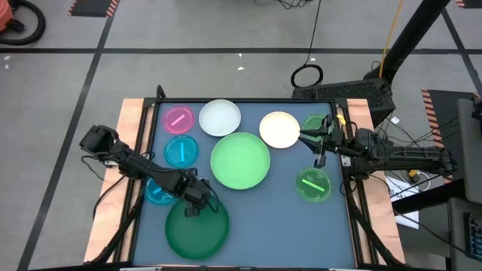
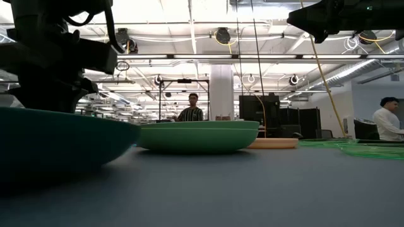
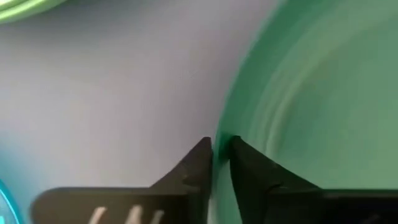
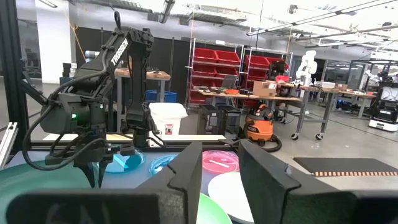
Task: Stack plastic plates
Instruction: Stack the green plate on top of the light green plate
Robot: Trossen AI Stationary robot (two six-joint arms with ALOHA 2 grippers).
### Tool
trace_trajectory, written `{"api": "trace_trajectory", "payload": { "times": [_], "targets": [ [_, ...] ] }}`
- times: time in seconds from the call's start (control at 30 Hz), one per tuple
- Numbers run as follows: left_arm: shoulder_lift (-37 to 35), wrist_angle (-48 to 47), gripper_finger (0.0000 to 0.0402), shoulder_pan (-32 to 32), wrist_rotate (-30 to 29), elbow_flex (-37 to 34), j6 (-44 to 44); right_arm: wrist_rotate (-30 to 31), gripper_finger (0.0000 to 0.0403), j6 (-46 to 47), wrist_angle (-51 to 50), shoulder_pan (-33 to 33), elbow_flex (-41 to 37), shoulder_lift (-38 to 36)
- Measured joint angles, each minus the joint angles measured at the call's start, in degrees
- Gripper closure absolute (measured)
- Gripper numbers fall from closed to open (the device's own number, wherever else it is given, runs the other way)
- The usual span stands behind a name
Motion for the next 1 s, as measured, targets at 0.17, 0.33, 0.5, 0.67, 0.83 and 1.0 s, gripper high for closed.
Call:
{"api": "trace_trajectory", "payload": {
  "times": [0.17, 0.33, 0.5, 0.67, 0.83, 1.0],
  "targets": [
    [-0.1, -0.3, 0.0385, 0.0, 0.5, 0.5, -1.9, 0.0, 0.0305, 0.0, 0.0, 0.0, 0.0, 0.0],
    [-0.3, -1.3, 0.0387, -0.5, 0.4, 3.1, -2.1, 0.0, 0.0305, 0.0, -0.2, 0.0, 0.0, 0.0],
    [-1.0, -6.2, 0.0392, -0.7, -0.1, 9.2, 0.7, 0.0, 0.0305, 0.0, -0.2, 0.0, 0.0, 0.0],
    [-1.0, -11.9, 0.0392, 0.6, -2.0, 17.4, 4.5, 0.0, 0.0305, 0.0, -0.2, 0.0, 0.0, 0.0],
    [-0.9, -14.5, 0.0392, 3.1, -2.9, 25.5, 10.0, 0.0, 0.0305, 0.0, -0.3, 0.0, 0.0, 0.0],
    [-0.9, -16.7, 0.0392, 7.0, -2.6, 32.9, 16.8, 0.0, 0.0305, 0.0, -0.3, 0.0, 0.0, 0.0]
  ]
}}
